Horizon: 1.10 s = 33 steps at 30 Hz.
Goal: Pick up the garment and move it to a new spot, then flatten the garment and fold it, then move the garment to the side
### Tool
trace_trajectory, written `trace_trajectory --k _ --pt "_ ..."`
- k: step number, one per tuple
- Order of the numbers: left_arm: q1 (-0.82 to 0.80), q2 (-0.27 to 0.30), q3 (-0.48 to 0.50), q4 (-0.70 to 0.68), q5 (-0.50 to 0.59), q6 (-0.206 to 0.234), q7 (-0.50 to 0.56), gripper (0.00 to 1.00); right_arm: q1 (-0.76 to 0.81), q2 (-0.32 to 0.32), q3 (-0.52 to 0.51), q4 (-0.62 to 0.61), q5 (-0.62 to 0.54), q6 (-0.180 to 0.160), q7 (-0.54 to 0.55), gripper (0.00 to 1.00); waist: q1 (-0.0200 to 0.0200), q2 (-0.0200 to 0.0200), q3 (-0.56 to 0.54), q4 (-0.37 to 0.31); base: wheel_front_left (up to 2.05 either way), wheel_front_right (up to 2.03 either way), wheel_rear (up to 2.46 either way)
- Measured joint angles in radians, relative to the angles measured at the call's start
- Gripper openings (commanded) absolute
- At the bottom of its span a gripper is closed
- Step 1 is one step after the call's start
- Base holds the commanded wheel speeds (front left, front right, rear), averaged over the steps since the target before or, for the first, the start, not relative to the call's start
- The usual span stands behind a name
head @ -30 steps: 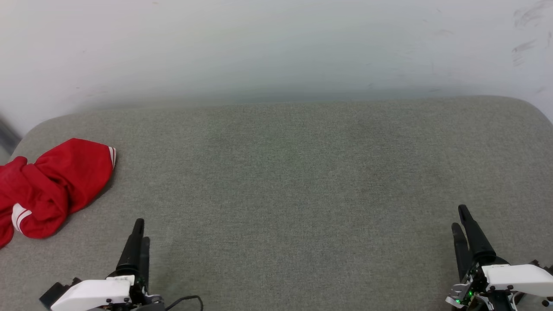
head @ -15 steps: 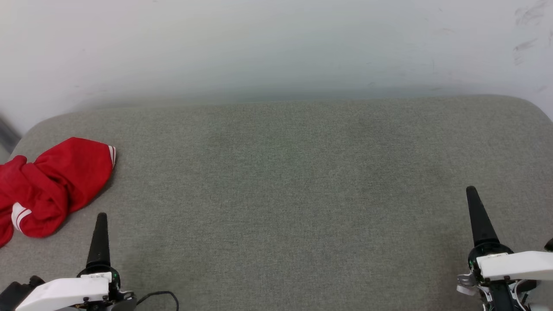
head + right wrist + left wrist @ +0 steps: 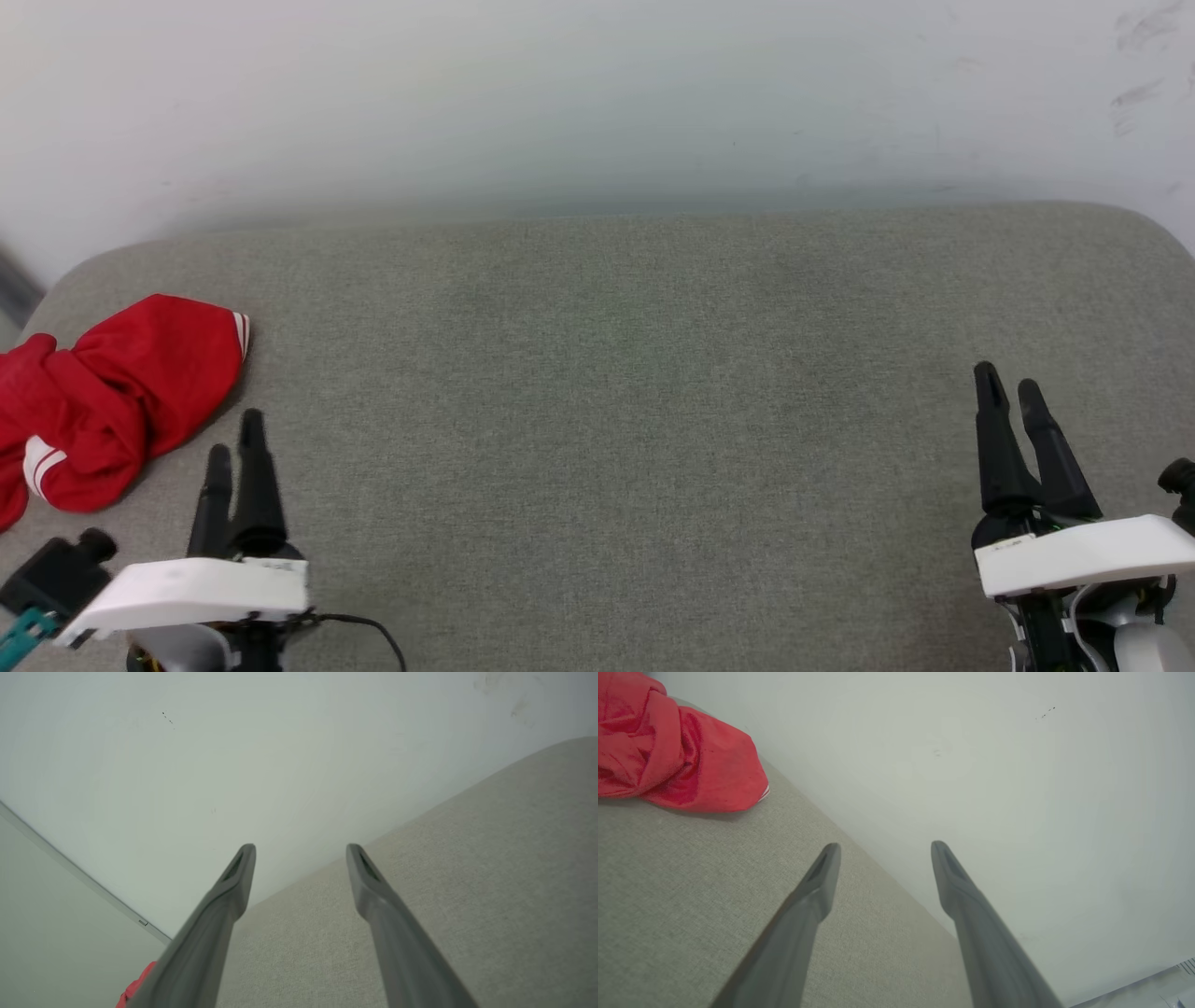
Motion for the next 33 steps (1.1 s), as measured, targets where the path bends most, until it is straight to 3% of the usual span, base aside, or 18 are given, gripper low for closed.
trace_trajectory --k 7,17,21,26,33 --pt "0.01 0.01 -0.136 -0.061 0.244 0.093 -0.019 1.0 -0.001 0.0 0.012 -0.031 -0.162 0.0 -0.021 1.0 0.0001 0.0 0.004 -0.001 0.0 0.0 0.0" --pt "0.008 0.142 -0.396 -0.054 0.401 0.353 -0.049 1.0 0.002 0.0 0.02 -0.048 -0.342 0.0 -0.05 1.0 0.0 0.0 0.014 -0.003 0.0 0.0 0.0" --pt "-0.01 0.182 -0.483 -0.046 0.425 0.419 -0.061 1.0 0.003 0.0 0.027 -0.046 -0.415 0.0 -0.061 1.0 0.0 0.0 0.016 -0.003 0.0 0.0 0.0" --pt "-0.029 0.215 -0.553 -0.058 0.443 0.467 -0.073 1.0 0.004 0.0 0.029 -0.041 -0.472 0.0 -0.075 1.0 0.0001 0.0 0.019 -0.004 0.0 0.0 0.0" --pt "-0.032 0.226 -0.583 -0.077 0.463 0.446 -0.091 1.0 0.008 0.0 0.037 -0.042 -0.56 0.0 -0.093 1.0 0.0 0.0 0.022 -0.005 0.0 0.0 0.0"
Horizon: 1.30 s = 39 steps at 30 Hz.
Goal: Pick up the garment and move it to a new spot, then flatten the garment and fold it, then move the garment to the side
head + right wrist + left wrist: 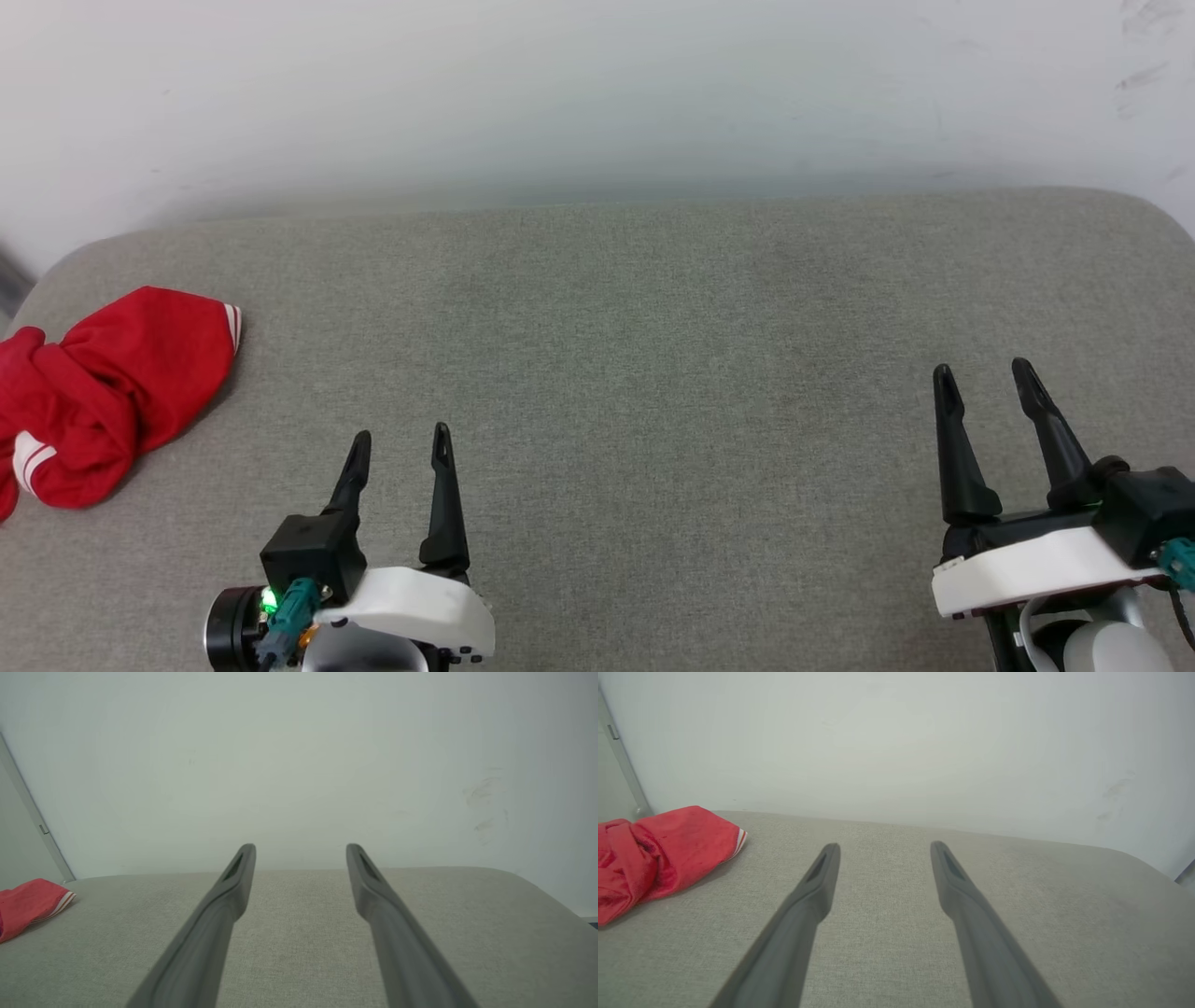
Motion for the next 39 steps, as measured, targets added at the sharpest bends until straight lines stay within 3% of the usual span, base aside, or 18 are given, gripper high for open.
trace_trajectory --k 10,18,25,39 --pt "0.018 -0.027 0.029 -0.022 0.069 -0.073 -0.023 1.0 0.0 0.0 0.002 -0.015 -0.079 0.001 -0.023 1.0 0.0 0.0 0.007 -0.002 0.0 0.0 0.0" --pt "0.067 -0.101 0.159 -0.023 0.091 -0.214 -0.041 1.0 0.006 -0.001 -0.031 -0.013 -0.039 0.001 -0.041 1.0 0.0 0.0 0.007 -0.003 0.0 0.0 0.0" --pt "0.099 -0.152 0.234 -0.008 0.201 -0.318 -0.055 1.0 0.015 0.0 -0.035 0.007 -0.021 0.001 -0.054 1.0 0.0 0.0 0.006 -0.004 0.0 0.0 0.0" --pt "0.118 -0.177 0.245 0.011 0.354 -0.344 -0.081 1.0 0.017 0.0 -0.022 0.004 -0.1 0.001 -0.081 1.0 0.0 0.0 0.008 -0.003 0.0 0.0 0.0"
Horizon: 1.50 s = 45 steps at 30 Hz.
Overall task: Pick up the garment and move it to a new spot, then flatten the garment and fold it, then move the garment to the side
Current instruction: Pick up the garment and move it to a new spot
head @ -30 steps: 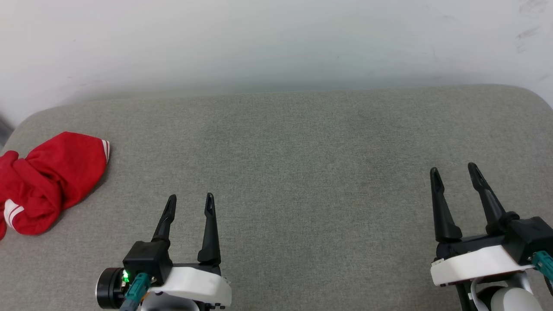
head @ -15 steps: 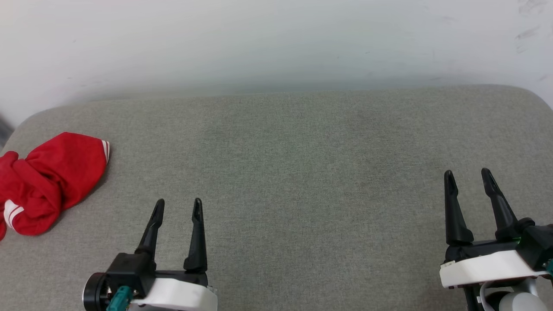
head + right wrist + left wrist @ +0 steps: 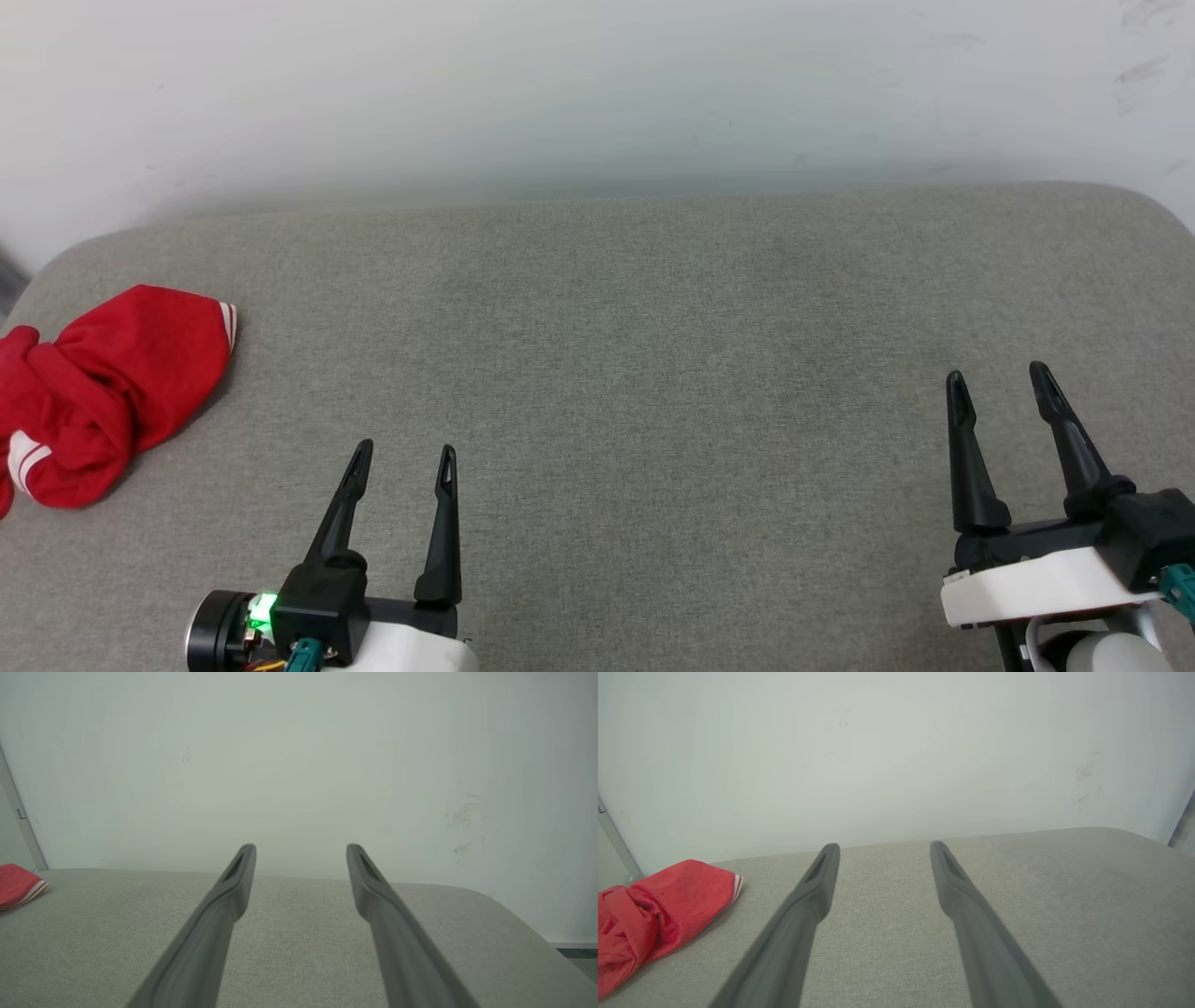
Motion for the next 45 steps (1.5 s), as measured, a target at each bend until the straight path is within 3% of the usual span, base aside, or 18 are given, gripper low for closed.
trace_trajectory --k 11,33,45 --pt "0.005 -0.019 0.044 0.0 0.048 -0.03 -0.016 1.0 0.016 0.0 0.013 -0.011 -0.042 0.0 -0.016 1.0 0.0 0.0 0.004 0.058 0.0 0.0 0.0" --pt "0.068 -0.03 0.152 -0.029 0.078 -0.082 -0.016 1.0 0.052 0.0 0.111 0.009 -0.005 0.0 -0.016 1.0 0.0 0.0 -0.047 0.363 0.0 0.0 0.0" --pt "0.095 -0.028 0.156 -0.037 0.076 -0.097 -0.016 1.0 0.066 0.0 0.143 0.014 0.003 0.0 -0.016 1.0 0.0 0.0 -0.078 0.452 0.0 0.0 0.0"
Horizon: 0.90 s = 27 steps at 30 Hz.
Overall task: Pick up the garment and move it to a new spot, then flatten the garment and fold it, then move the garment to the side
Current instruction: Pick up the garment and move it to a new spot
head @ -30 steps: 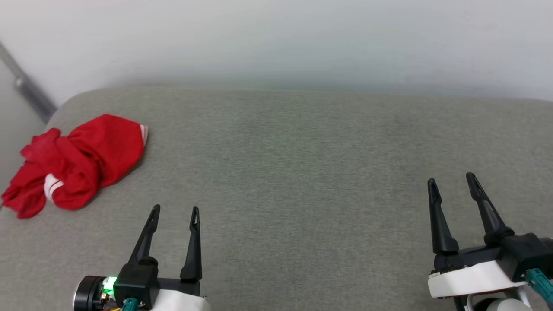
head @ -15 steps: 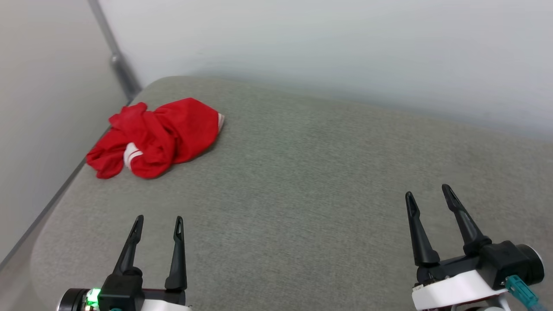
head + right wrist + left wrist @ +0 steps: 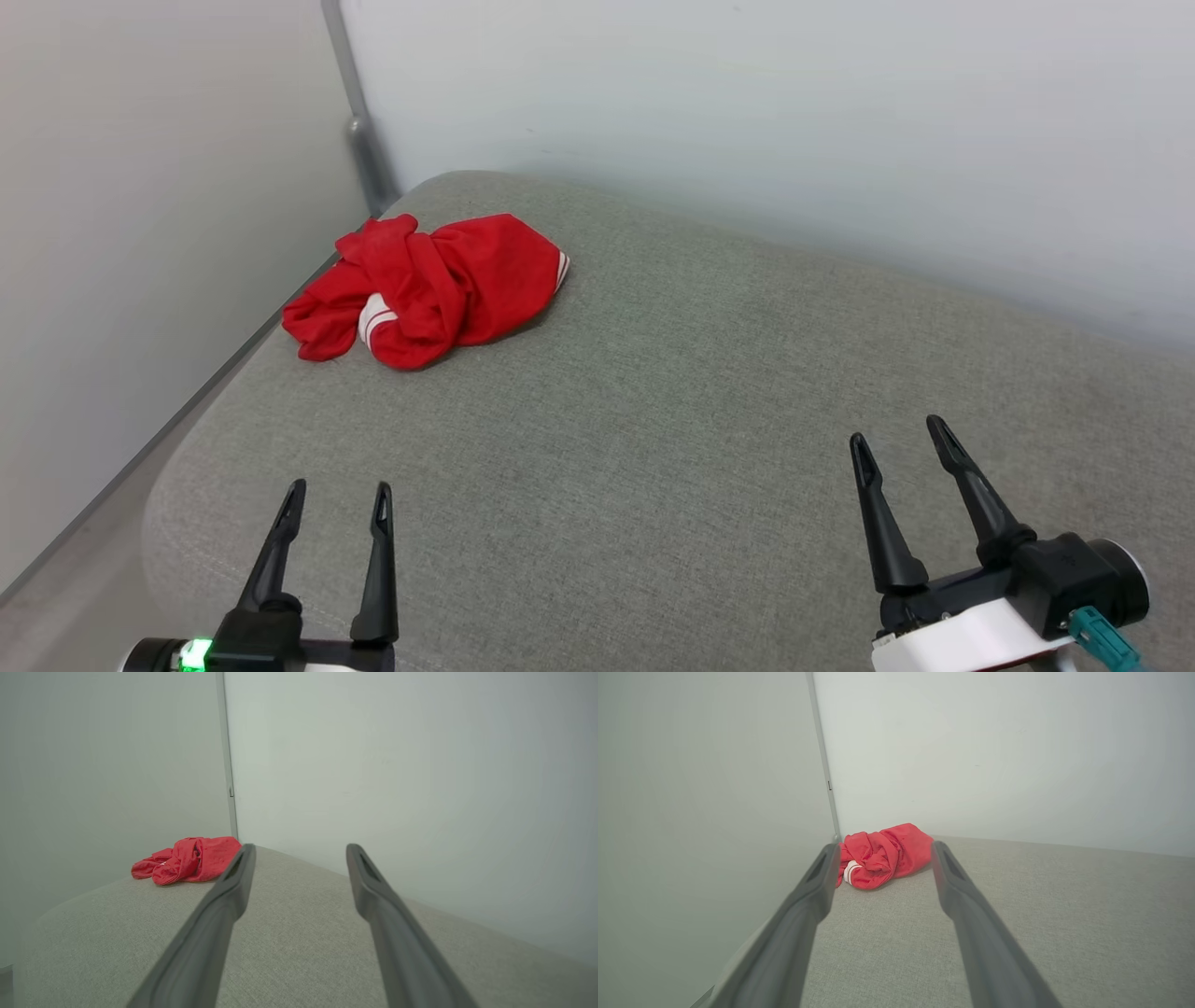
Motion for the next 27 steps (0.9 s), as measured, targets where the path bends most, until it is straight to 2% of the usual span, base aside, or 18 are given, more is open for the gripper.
trace_trajectory --k 2,6,14,20,24,27 --pt "0.0 -0.001 0.008 0.0 -0.004 0.01 0.0 1.0 0.0 0.0 -0.001 0.0 0.0 0.0 0.0 1.0 0.0 0.0 0.001 0.004 0.0 0.0 0.0" --pt "0.001 -0.003 0.006 0.01 -0.004 0.004 0.0 1.0 0.0 0.0 0.001 0.0 0.0 0.0 0.0 1.0 0.0 0.0 0.009 0.004 0.0 0.0 0.0" --pt "-0.005 -0.009 0.031 0.045 -0.052 -0.034 0.0 1.0 -0.006 0.0 -0.001 -0.005 -0.001 0.0 0.0 1.0 0.0 0.0 0.038 -0.016 0.0 0.0 0.0" --pt "-0.065 -0.007 0.055 0.091 -0.098 -0.085 0.0 1.0 -0.035 0.0 0.005 -0.026 -0.043 0.0 0.0 1.0 0.0 0.0 0.091 -0.044 0.0 0.0 0.0" --pt "-0.166 0.051 0.04 0.149 -0.108 -0.1 0.0 1.0 -0.068 -0.001 -0.005 -0.058 -0.074 0.0 0.0 1.0 0.0001 0.0 0.152 -0.065 0.0 0.0 0.0" --pt "-0.277 0.113 0.038 0.24 -0.164 -0.105 0.0 1.0 -0.093 -0.027 -0.007 -0.084 -0.094 0.0 0.0 1.0 0.0002 0.0 0.21 -0.083 0.0 0.0 0.0"
